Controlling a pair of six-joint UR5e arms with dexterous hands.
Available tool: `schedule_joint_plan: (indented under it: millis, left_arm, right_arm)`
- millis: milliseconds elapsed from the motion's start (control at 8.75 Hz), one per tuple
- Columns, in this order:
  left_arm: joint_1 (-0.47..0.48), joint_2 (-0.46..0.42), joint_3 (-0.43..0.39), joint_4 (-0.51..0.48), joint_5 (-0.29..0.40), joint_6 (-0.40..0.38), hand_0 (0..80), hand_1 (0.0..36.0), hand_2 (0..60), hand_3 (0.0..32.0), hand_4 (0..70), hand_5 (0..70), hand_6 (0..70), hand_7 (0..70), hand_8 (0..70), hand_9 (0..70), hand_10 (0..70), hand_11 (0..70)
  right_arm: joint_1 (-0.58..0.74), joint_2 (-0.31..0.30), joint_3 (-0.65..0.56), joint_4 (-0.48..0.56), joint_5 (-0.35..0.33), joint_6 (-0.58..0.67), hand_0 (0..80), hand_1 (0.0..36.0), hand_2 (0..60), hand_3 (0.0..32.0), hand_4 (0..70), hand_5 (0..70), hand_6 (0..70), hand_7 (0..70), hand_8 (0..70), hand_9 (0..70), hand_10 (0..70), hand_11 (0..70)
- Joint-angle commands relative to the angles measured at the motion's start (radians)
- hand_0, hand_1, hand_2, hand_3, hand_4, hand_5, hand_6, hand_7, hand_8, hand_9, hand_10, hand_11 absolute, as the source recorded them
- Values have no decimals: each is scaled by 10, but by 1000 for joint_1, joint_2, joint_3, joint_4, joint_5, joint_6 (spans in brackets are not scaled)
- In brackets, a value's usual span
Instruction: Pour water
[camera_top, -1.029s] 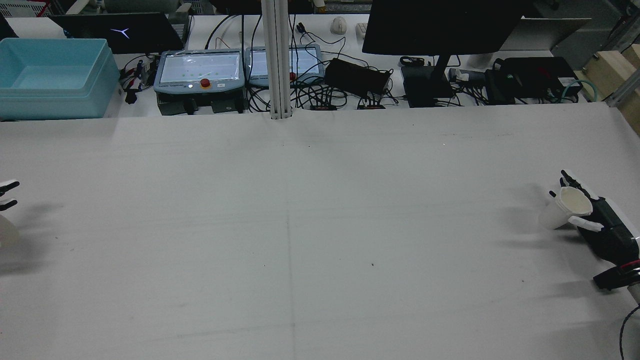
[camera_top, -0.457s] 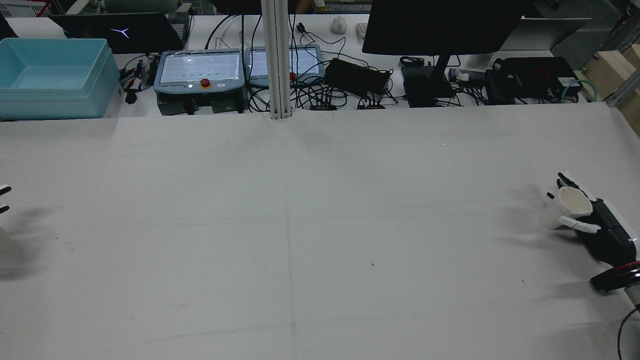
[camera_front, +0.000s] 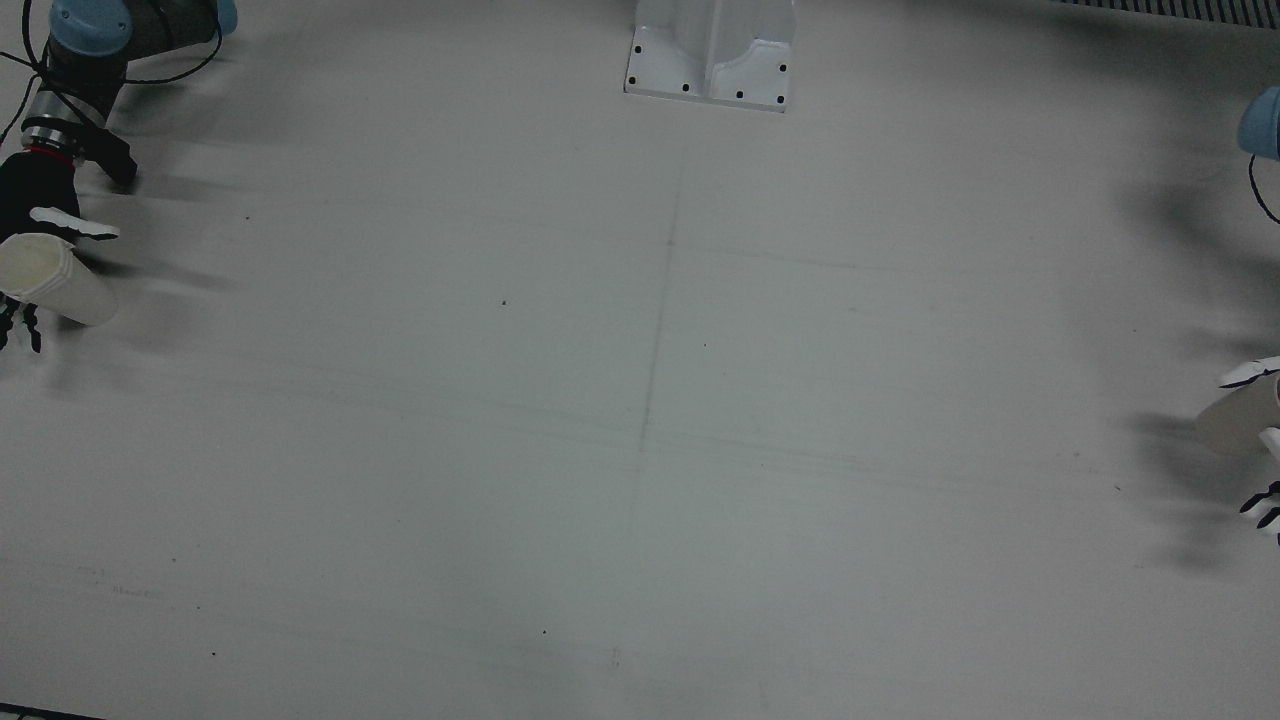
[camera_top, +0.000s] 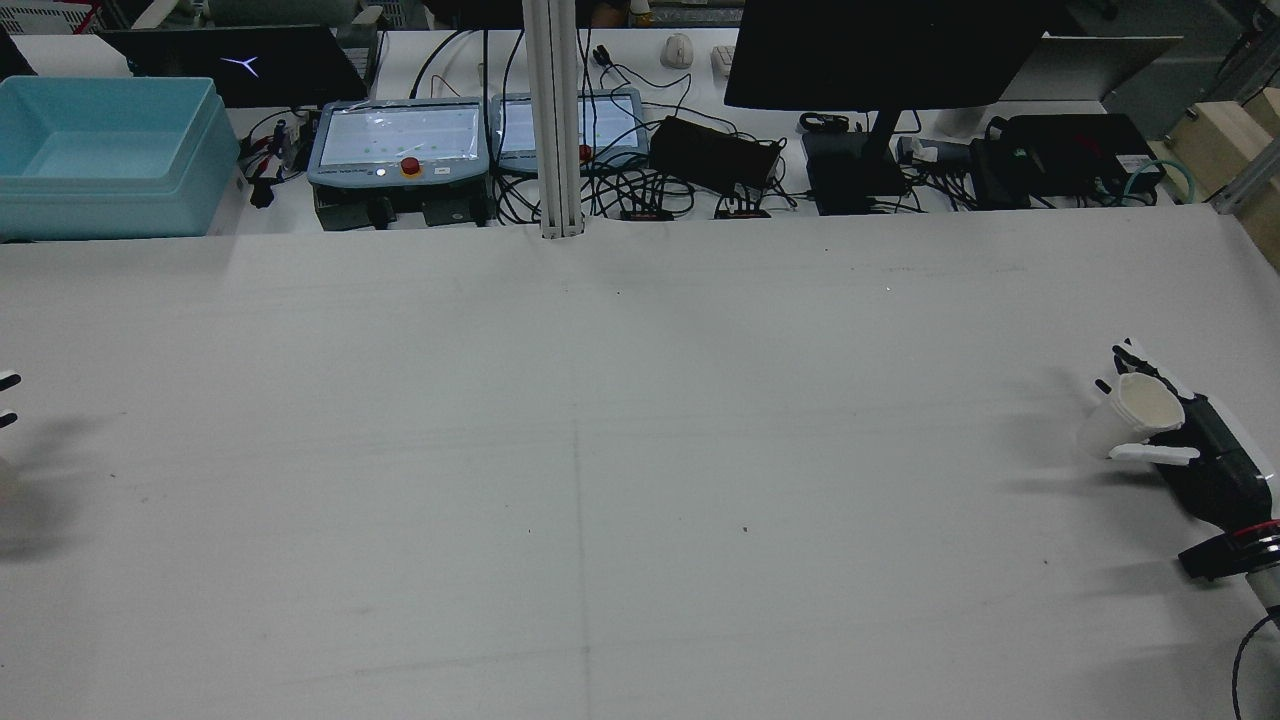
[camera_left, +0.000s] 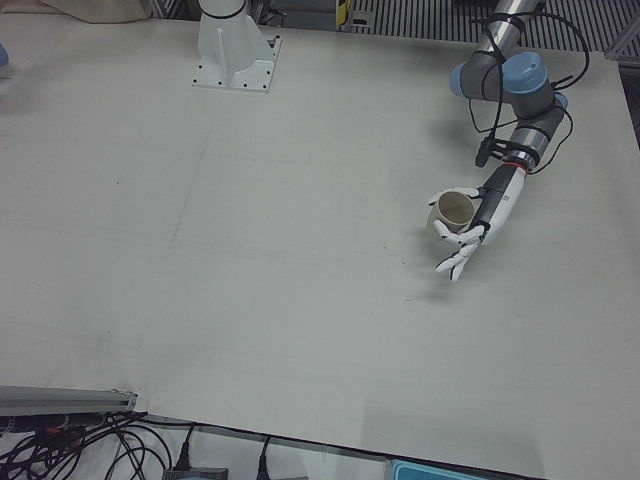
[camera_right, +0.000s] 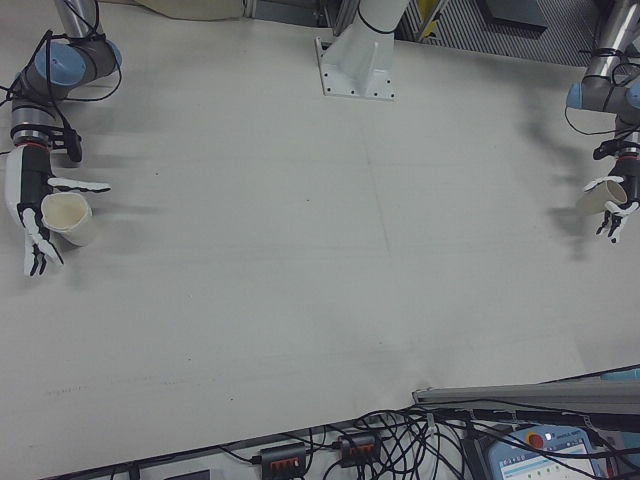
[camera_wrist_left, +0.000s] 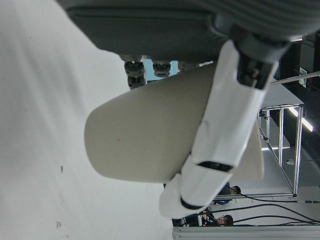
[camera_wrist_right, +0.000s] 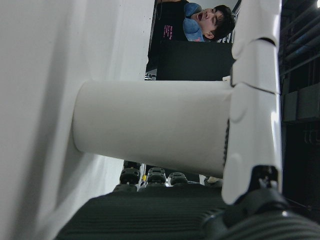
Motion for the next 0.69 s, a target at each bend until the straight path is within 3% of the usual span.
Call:
schedule_joint_plan:
  millis: [0,229,571]
  left_arm:
    - [1,-1,7,0,0,0,800,360,419,0,635,591,150,122,62,20,86,163]
    - [1,0,14,-3,-2,0,800,360,414,0,633,596,152,124,64,21,87,164]
    - [1,-1,14,-5,-2,0,800,360,418,0,636,590,151,124,63,21,88,166]
  right_arm:
    - [-2,2,1,-1,8,0,631,248,0,0,73,165,3,46,53,26,90,158]
    - [-4,2,-13,-3,8,-2,675,263,0,0,112,177,29,49,62,35,95,165]
    - [-4,2,-25,-1,23,1,621,241,0,0,114,170,15,40,64,38,98,167]
